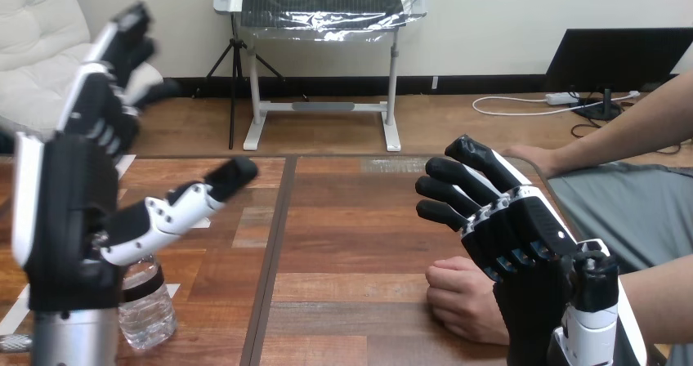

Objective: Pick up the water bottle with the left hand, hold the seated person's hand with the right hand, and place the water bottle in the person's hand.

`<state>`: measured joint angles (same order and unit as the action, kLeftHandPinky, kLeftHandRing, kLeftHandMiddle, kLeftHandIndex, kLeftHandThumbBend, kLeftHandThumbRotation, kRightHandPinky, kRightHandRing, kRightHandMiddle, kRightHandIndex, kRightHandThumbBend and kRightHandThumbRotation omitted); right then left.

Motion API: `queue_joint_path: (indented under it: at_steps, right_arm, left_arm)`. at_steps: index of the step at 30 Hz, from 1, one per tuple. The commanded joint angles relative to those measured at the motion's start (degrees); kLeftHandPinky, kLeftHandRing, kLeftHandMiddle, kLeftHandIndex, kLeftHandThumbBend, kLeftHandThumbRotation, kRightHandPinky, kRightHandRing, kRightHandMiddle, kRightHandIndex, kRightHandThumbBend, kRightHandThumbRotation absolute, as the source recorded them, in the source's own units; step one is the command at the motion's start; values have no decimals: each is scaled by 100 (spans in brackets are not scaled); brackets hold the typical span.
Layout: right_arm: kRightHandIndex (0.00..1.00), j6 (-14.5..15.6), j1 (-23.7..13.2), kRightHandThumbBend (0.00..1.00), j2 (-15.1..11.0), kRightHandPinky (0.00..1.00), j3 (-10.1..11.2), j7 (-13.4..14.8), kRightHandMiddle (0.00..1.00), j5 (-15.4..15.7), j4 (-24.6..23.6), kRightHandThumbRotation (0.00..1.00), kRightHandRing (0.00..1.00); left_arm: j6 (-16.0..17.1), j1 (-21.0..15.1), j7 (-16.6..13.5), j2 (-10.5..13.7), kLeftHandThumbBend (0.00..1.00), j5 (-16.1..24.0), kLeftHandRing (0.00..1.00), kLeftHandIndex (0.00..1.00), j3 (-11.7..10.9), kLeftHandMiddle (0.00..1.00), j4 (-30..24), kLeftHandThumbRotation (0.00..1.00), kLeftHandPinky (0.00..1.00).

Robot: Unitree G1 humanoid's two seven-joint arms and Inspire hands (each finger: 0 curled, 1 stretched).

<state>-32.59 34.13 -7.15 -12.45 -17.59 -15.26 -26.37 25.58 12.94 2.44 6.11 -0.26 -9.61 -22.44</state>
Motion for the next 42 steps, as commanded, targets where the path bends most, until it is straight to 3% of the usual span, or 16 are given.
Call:
queue_joint_path:
  at_steps: [1, 12, 22, 35, 42]
  right_arm:
    - [85, -16, -184, 67, 49, 79, 16, 35, 83, 35, -80, 100, 81]
    - [84, -24, -200, 68, 44, 78, 9, 53, 82, 65, -59, 100, 81]
    - [83, 2, -202, 68, 15, 78, 5, 41, 82, 62, -82, 100, 81]
    - [83, -50, -209, 66, 5, 78, 14, 6, 82, 34, -39, 100, 81]
    - [83, -58, -204, 66, 1, 77, 21, -4, 81, 31, -37, 100, 80]
  left_arm:
    - [-52, -348, -90, 124, 100, 147, 93, 89, -148, 93, 29, 32, 86]
    - [-279, -448, -314, 255, 100, 549, 94, 90, -423, 92, 173, 43, 92]
    - [-527, -574, -536, 414, 100, 917, 92, 91, -609, 92, 407, 54, 90]
    - [-875, -750, -566, 588, 100, 984, 95, 91, -673, 94, 753, 51, 90]
    - [-879, -854, -595, 643, 100, 1020, 96, 91, -688, 94, 1095, 49, 92]
